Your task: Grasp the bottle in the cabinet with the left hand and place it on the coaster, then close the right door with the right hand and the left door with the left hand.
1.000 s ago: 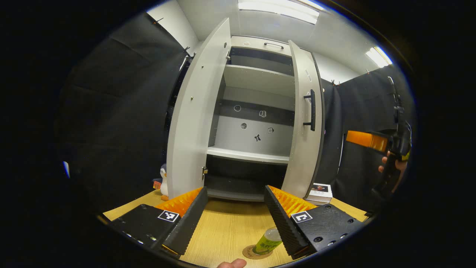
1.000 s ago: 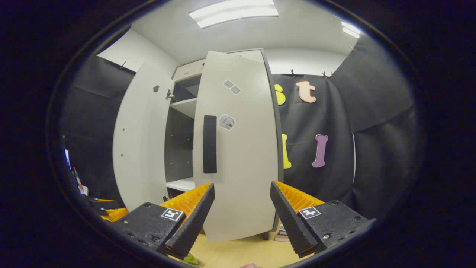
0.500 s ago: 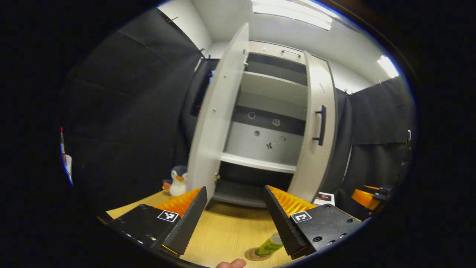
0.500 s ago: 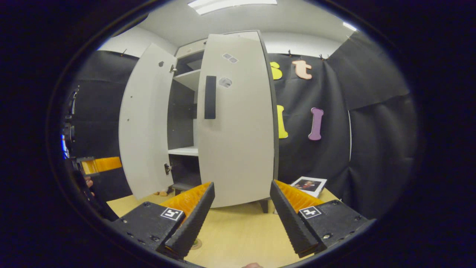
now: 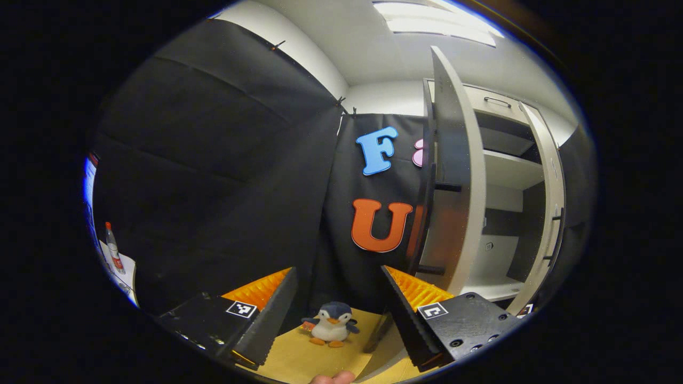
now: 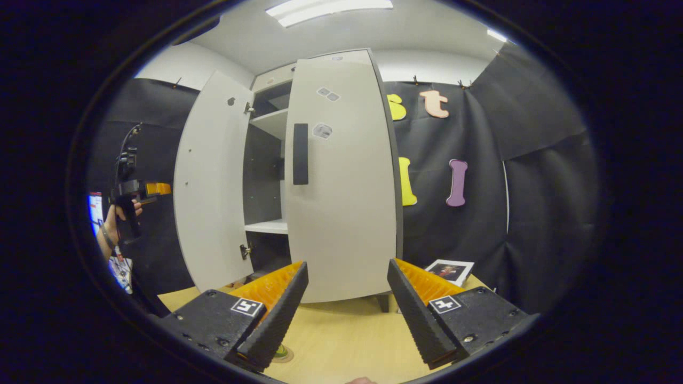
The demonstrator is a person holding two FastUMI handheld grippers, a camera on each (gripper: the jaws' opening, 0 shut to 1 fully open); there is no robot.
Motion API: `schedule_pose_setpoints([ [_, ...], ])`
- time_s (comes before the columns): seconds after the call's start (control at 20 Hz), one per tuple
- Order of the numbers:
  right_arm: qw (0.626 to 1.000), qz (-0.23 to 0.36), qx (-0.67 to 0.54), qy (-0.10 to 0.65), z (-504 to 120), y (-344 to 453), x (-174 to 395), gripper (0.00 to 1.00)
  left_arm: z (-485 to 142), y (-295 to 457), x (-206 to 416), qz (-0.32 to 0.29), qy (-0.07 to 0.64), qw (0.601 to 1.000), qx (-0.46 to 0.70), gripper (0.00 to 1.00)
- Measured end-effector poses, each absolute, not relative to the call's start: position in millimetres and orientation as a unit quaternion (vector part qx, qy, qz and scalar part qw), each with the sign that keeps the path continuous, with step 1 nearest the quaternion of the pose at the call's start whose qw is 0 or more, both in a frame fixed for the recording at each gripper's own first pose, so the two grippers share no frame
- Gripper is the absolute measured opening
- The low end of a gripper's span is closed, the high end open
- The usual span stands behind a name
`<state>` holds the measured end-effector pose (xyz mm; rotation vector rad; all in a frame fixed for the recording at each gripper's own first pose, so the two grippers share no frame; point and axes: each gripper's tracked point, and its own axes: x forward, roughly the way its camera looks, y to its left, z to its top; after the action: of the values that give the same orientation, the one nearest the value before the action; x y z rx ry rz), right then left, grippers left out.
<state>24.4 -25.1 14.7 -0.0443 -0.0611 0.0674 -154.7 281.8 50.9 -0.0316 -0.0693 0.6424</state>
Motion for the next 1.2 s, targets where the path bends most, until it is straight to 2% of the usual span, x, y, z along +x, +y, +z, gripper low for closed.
schedule_pose_setpoints([
  [0.05, 0.999, 0.034, -0.023, -0.03, 15.6, -25.3, 26.4, 0.94, 51.4, 288.0, -149.2, 0.32, -0.032, 0.947, -0.008, 0.93],
  [0.15, 0.999, 0.033, -0.024, -0.032, 18.7, -27.1, 29.3, 0.94, 50.9, 298.1, -145.5, 0.338, -0.03, 0.941, 0.013, 0.93],
  [0.2, 0.999, 0.029, -0.027, -0.031, 18.2, -30.9, 30.6, 0.98, 50.6, 296.5, -143.0, 0.342, -0.033, 0.939, 0.01, 0.93],
  [0.5, 0.999, 0.027, -0.018, -0.037, 24.1, -41.6, 36.3, 0.98, 45.1, 277.3, -136.6, 0.319, -0.02, 0.947, -0.013, 0.92],
  [0.55, 0.999, 0.026, -0.018, -0.039, 25.2, -42.5, 36.1, 0.94, 45.7, 269.9, -134.5, 0.313, -0.019, 0.949, -0.008, 0.92],
  [0.6, 0.999, 0.024, -0.019, -0.04, 26.0, -43.8, 34.8, 0.98, 44.8, 260.0, -131.3, 0.305, -0.018, 0.952, -0.004, 0.92],
  [0.65, 0.999, 0.023, -0.019, -0.041, 26.3, -46.5, 32.7, 0.98, 43.8, 249.4, -128.1, 0.296, -0.017, 0.955, -0.002, 0.92],
  [0.7, 0.999, 0.021, -0.019, -0.042, 26.9, -48.4, 30.7, 0.93, 41.1, 239.3, -124.5, 0.285, -0.016, 0.958, -0.002, 0.92],
  [0.75, 0.999, 0.019, -0.019, -0.043, 26.4, -50.2, 28.7, 0.93, 41.4, 229.7, -119.7, 0.275, -0.016, 0.961, -0.004, 0.99],
  [0.8, 0.999, 0.015, -0.019, -0.043, 26.9, -53.6, 25.7, 0.98, 40.2, 221.6, -114.2, 0.265, -0.017, 0.964, -0.008, 0.99],
  [1.2, 0.998, -0.029, -0.02, -0.055, 35.8, -85.5, -7.1, 0.98, 29.6, 156.3, -70.2, 0.18, -0.014, 0.983, -0.021, 1.0],
])
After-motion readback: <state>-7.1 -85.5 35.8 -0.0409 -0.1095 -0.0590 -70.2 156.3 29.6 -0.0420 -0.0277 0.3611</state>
